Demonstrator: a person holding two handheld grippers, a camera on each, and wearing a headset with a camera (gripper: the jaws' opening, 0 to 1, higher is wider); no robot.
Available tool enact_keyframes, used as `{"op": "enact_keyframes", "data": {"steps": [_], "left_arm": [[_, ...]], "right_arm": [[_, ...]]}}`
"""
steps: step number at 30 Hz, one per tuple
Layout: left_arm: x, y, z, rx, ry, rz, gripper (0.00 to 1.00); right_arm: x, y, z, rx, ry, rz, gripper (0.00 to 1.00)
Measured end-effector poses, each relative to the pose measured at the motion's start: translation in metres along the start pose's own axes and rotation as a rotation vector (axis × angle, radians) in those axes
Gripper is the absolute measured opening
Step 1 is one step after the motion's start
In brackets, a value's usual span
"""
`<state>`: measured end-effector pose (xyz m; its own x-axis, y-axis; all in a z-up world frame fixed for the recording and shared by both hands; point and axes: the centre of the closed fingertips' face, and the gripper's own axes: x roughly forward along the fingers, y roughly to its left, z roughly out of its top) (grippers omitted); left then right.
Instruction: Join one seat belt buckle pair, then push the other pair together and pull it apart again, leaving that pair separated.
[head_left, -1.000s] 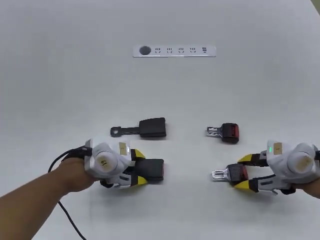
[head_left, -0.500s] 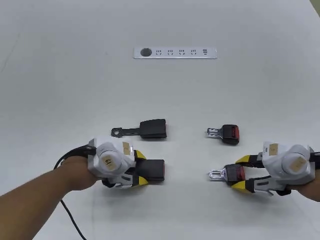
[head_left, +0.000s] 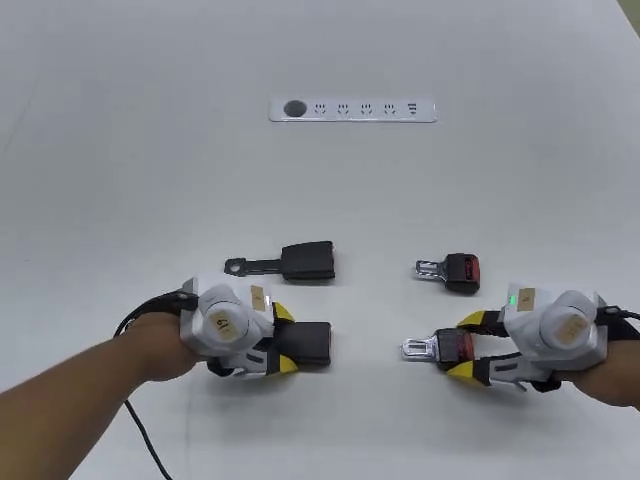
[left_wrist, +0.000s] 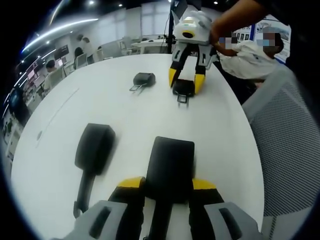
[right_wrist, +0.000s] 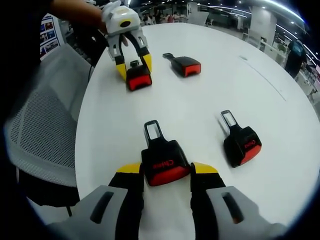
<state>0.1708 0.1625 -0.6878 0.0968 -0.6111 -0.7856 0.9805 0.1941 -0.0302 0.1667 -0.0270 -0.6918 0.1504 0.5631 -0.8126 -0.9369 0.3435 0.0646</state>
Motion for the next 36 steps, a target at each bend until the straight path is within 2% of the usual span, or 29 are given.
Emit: {"op": "enact_keyframes", "data": {"steps": [19,28,36], "left_arm": [[0.0,-0.001,0.0,0.0,0.005,-0.003,0.35],[-0.001,-0.003,0.001,-0.001,0.009,-0.006,0.35],[-0.001,-0.001,0.0,-0.002,0.01,-0.009,0.35]], "right_arm": [[0.025,0.014,0.041,-0.03,-0.024,0.027,0.35],[0.032,0.012,0.053,-0.025,-0.018,0.02,0.35],[0.047,0.021,0.066,-0.035,-0.02,0.021,0.35]]}}
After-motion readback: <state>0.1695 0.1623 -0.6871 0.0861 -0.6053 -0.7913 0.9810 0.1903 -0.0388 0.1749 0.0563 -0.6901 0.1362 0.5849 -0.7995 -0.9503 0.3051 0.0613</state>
